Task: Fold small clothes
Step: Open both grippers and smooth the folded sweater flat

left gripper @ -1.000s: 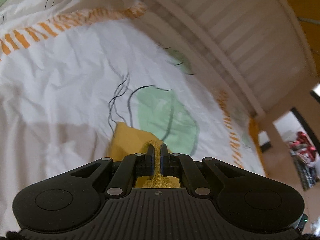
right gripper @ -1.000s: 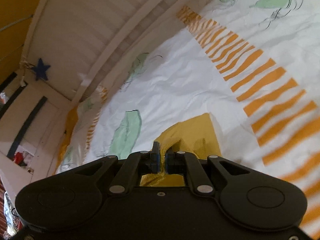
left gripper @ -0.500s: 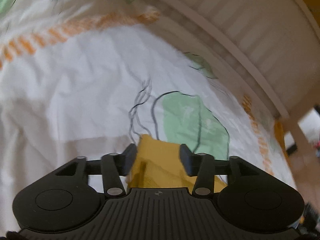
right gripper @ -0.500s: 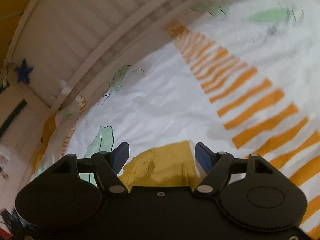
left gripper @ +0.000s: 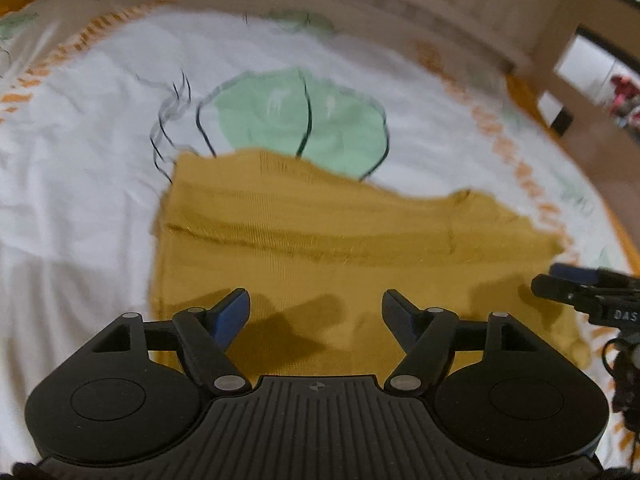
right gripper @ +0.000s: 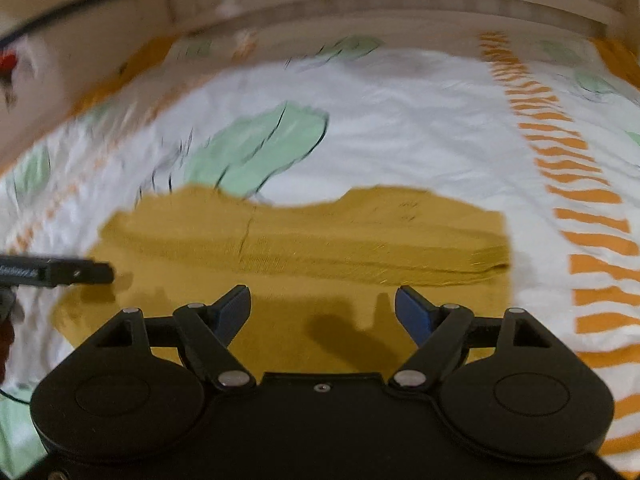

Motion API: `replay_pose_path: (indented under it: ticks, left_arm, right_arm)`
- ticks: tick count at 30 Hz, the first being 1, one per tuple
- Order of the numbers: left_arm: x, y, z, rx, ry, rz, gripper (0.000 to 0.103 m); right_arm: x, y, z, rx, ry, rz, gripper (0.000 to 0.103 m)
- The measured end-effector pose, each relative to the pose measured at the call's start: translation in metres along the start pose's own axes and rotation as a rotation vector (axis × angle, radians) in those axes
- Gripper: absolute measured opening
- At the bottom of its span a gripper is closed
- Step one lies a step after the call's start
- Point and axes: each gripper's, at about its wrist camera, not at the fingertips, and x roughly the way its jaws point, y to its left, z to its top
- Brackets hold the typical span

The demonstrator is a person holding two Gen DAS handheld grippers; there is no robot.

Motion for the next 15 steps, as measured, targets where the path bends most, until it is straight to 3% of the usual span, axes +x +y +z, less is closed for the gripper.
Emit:
replay_pose_path:
  ticks: [6, 9, 15]
  left_arm:
    - [0.029, 0.0, 0.015, 0.052, 0.021, 0.037, 0.072]
    - [0.041, 0.002, 0.029, 0.044, 0.03, 0.041, 0.072]
    - [0.063, 0.002, 0.054, 0.047, 0.036, 0.072, 0.073]
  right_arm:
    - [0.038, 0.007, 0.006, -0.076, 0.055, -0.064, 0.082]
    - [0.055, 0.002, 0.02, -0.056, 0.052, -0.085, 0.087]
    - [0.081, -0.014, 0.046, 0.02, 0.049, -0.106, 0.088]
